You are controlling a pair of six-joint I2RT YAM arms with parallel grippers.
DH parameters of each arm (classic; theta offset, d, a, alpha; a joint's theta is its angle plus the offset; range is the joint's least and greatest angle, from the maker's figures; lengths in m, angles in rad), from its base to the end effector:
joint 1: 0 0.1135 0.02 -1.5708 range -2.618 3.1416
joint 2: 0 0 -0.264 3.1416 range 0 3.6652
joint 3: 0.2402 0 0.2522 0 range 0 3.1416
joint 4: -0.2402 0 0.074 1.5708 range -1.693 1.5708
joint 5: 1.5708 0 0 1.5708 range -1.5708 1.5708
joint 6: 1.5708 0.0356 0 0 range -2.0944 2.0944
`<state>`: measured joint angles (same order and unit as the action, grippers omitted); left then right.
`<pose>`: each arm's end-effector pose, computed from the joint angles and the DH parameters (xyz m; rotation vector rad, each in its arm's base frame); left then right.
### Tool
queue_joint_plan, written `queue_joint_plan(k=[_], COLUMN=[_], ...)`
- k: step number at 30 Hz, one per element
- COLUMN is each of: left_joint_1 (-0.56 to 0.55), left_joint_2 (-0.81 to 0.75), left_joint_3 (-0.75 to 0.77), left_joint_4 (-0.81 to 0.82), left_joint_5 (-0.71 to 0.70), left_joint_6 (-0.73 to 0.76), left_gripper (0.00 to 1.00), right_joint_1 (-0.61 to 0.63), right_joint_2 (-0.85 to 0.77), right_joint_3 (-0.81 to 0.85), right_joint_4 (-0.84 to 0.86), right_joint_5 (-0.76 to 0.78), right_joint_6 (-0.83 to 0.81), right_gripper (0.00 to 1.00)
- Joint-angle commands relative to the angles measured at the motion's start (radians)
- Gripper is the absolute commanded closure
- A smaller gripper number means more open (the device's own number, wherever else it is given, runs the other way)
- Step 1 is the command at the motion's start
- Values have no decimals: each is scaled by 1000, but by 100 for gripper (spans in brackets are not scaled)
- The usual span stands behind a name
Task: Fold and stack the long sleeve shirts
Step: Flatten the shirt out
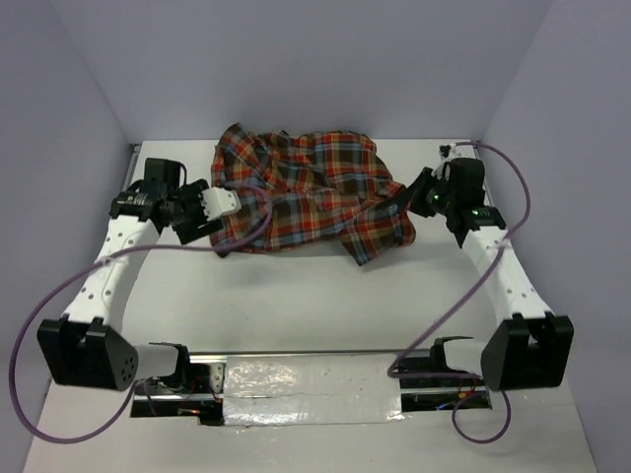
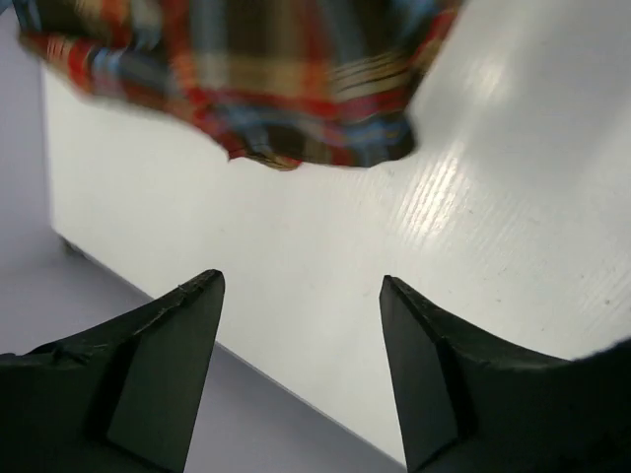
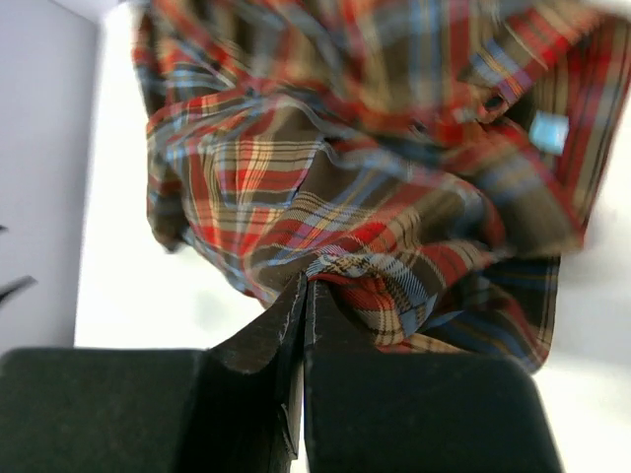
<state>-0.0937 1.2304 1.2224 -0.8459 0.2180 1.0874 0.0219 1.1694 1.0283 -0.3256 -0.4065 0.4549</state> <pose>0.2469 -0.0309 0.3384 1.4213 1.9430 0.1981 0.2627 0.0198 0.3335 0.1866 2.0621 0.7101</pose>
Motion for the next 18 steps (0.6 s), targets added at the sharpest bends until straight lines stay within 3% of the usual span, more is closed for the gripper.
queue_joint_plan(k=[1,4,7,11,13,16,18], left_joint_1=[66,29,-134,-210,-212,-140,-72], left_joint_2=[96,104,31,-19,16,168,311], left_joint_3=[80,-5,-180,-296,-293,-175,-37], left_joint_4=[38,56,160,361,370,338,300], left_joint_5=[-47,-127,-170,-187,-192,-162,-157], left_joint_6=[-240,-283,-276,-195,-173,-332,-504], left_gripper=[25,30,37,50,46,38,38], right_joint_1=[-2,0,-11,-14,-14,-14,-14], right_joint_2=[123,277,410,547,593,670,671], right_joint_3=[7,104,220,376,427,504,483], right_joint_4=[50,22,-10,-10,-26,-67,-60], right_joint_5=[8,8,37,43,51,63,60], right_joint_6=[-1,-19,-18,45,62,57,57], right_gripper=[100,100,100,100,100,98,96])
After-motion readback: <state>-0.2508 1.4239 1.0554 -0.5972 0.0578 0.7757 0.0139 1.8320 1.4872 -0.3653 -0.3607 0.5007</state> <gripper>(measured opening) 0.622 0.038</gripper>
